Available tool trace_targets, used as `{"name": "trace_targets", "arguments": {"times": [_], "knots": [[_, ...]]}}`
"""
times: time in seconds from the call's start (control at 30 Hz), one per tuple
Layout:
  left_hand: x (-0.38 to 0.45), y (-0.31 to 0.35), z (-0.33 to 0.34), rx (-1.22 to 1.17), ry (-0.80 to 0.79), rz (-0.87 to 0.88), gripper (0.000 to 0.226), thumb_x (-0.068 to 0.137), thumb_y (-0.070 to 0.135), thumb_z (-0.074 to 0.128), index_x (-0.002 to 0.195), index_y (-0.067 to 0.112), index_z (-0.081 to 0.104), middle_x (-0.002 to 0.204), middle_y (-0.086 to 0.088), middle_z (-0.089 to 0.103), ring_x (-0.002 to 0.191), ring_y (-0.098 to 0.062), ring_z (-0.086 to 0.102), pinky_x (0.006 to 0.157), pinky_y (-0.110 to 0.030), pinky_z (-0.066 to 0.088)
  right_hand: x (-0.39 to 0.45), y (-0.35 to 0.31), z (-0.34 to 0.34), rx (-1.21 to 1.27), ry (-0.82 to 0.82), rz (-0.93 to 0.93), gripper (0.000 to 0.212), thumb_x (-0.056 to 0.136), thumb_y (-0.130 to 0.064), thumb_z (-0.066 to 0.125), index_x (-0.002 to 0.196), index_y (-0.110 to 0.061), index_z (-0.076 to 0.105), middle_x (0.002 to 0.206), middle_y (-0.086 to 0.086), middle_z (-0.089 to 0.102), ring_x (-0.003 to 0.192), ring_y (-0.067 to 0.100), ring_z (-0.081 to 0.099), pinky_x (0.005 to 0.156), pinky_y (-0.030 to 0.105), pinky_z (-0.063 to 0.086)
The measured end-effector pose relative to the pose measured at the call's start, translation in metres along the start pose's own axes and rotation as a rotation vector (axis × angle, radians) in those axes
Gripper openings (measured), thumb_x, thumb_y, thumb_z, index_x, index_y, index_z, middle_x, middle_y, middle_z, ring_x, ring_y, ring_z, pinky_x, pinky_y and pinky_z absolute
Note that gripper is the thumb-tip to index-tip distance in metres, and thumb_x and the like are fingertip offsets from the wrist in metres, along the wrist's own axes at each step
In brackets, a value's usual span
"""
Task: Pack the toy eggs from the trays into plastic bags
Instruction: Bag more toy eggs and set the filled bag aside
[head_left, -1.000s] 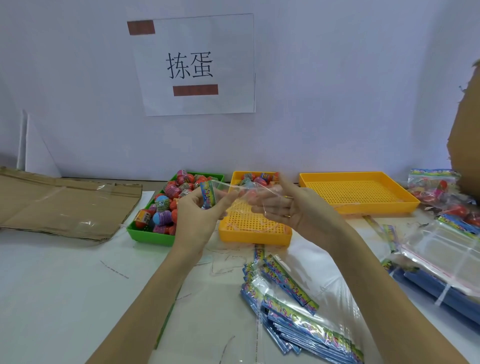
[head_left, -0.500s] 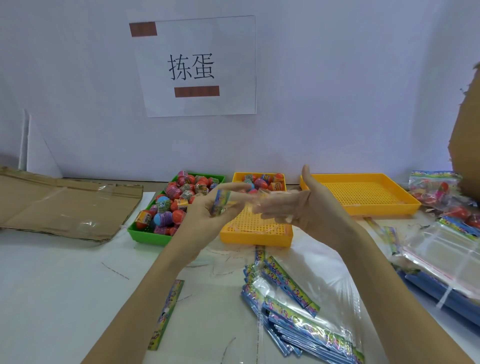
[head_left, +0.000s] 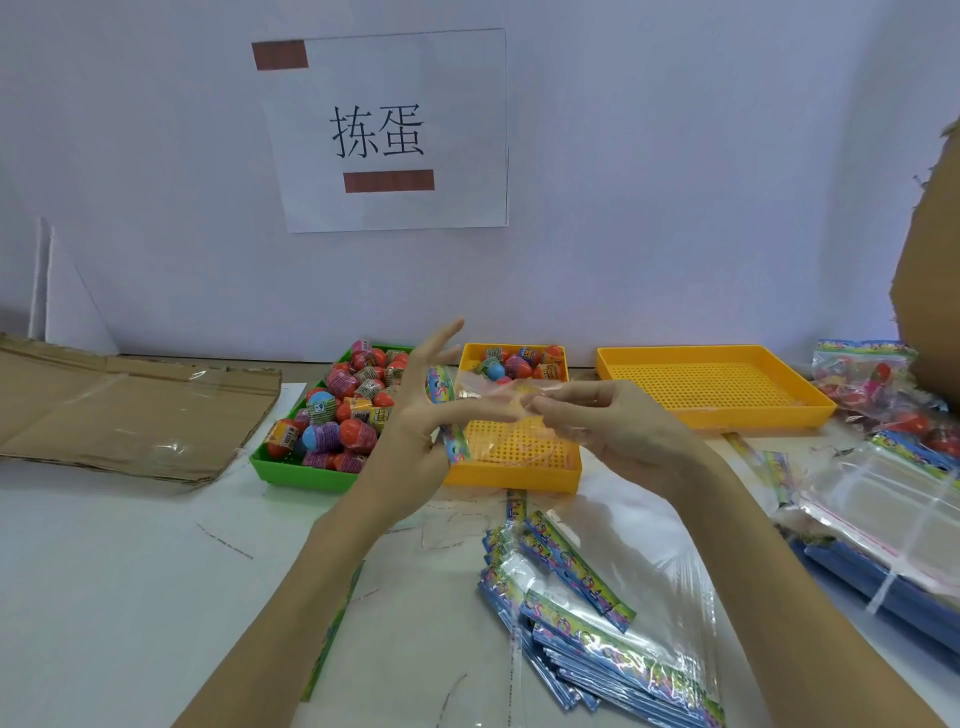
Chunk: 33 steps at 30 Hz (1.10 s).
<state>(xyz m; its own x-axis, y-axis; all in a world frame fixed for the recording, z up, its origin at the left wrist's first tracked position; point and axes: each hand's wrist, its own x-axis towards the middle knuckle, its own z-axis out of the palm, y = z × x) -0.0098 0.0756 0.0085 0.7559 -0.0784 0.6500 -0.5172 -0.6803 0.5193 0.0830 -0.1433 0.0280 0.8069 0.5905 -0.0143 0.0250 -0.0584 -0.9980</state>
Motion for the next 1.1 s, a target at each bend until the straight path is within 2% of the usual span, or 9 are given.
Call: {"name": "trace_targets", "arguments": {"times": [0.07,0.17,0.23,0.3,0.43,0.57,0.73,0.93,1.1], "knots": [[0.003,-0.001,0.002,-0.214,0.072,-0.115,0.062,0.098,-0.016,0.046,0.134,0.031,0.065,0.165,0.004,0.027,0.148,-0.014,0.041,0.114,-0.028,0.044,0.000,-0.001,-0.002,-0.027,0.108,-0.079,0.020,0.080,-0.031,0.084,0.098,-0.023,0.084,0.108,-0.003,0.079,0.108,0.011,0.071,0.095,0.029,0.050],[0.010,0.003,0.005,-0.773,0.205,-0.520,0.040,0.108,0.028,0.052,0.147,0.020,0.048,0.138,-0.007,0.065,0.115,-0.027,0.072,0.089,-0.033,0.062,0.001,-0.002,-0.003,-0.073,0.193,-0.197,0.012,0.088,-0.020,0.080,0.099,-0.024,0.084,0.105,-0.008,0.080,0.103,0.006,0.072,0.088,0.022,0.054],[0.010,0.000,0.006,-0.810,0.181,-0.653,0.065,0.096,0.056,0.064,0.141,0.011,0.051,0.115,-0.007,0.078,0.104,-0.028,0.076,0.083,-0.036,0.064,0.002,-0.002,0.002,-0.135,0.188,-0.235,0.012,0.088,-0.019,0.080,0.096,-0.026,0.084,0.101,-0.009,0.080,0.098,0.005,0.074,0.079,0.016,0.055],[0.008,-0.002,0.009,-0.642,0.132,-0.603,0.065,0.087,0.066,0.070,0.132,0.020,0.061,0.112,-0.002,0.079,0.102,-0.022,0.076,0.082,-0.035,0.064,0.001,-0.001,0.007,-0.246,0.166,-0.260,0.014,0.089,-0.017,0.080,0.092,-0.030,0.084,0.095,-0.011,0.080,0.094,0.005,0.074,0.078,0.014,0.055],[0.003,-0.006,0.012,-0.601,0.246,-0.602,0.041,0.083,0.048,0.082,0.114,0.021,0.075,0.098,-0.003,0.081,0.089,-0.019,0.077,0.078,-0.032,0.064,0.000,-0.003,0.010,-0.312,0.096,-0.263,0.012,0.089,-0.026,0.079,0.101,-0.027,0.082,0.097,-0.010,0.080,0.095,0.008,0.074,0.081,0.019,0.058],[0.001,-0.004,0.011,-0.663,0.256,-0.588,0.030,0.078,0.032,0.084,0.099,0.013,0.079,0.087,-0.008,0.079,0.085,-0.020,0.077,0.071,-0.022,0.059,-0.001,-0.007,0.017,0.068,0.068,-0.187,0.038,0.088,-0.047,0.073,0.112,-0.018,0.080,0.108,0.009,0.079,0.097,0.024,0.076,0.079,0.023,0.060],[0.000,-0.003,0.013,-0.608,0.206,-0.590,0.026,0.073,0.043,0.087,0.087,0.023,0.077,0.078,0.000,0.077,0.070,-0.011,0.070,0.067,-0.018,0.056,0.000,-0.002,0.022,0.294,-0.052,-0.108,0.028,0.091,-0.029,0.075,0.109,-0.008,0.080,0.118,0.015,0.076,0.109,0.029,0.074,0.086,0.026,0.060],[0.006,0.000,0.007,-0.660,0.124,-0.590,0.042,0.086,0.055,0.077,0.118,0.028,0.075,0.109,0.001,0.079,0.092,-0.018,0.075,0.074,-0.032,0.063,0.000,-0.003,0.021,0.337,-0.110,-0.076,0.028,0.095,-0.020,0.072,0.113,0.000,0.076,0.122,0.020,0.073,0.116,0.034,0.071,0.098,0.039,0.058],[0.002,-0.007,0.008,-0.593,0.262,-0.597,0.024,0.091,0.039,0.073,0.102,0.019,0.080,0.099,-0.003,0.080,0.092,-0.028,0.076,0.077,-0.034,0.060,-0.002,-0.008,0.020,0.269,-0.094,-0.091,0.030,0.094,-0.025,0.073,0.113,-0.001,0.075,0.123,0.016,0.074,0.121,0.028,0.069,0.101,0.034,0.056]]}}
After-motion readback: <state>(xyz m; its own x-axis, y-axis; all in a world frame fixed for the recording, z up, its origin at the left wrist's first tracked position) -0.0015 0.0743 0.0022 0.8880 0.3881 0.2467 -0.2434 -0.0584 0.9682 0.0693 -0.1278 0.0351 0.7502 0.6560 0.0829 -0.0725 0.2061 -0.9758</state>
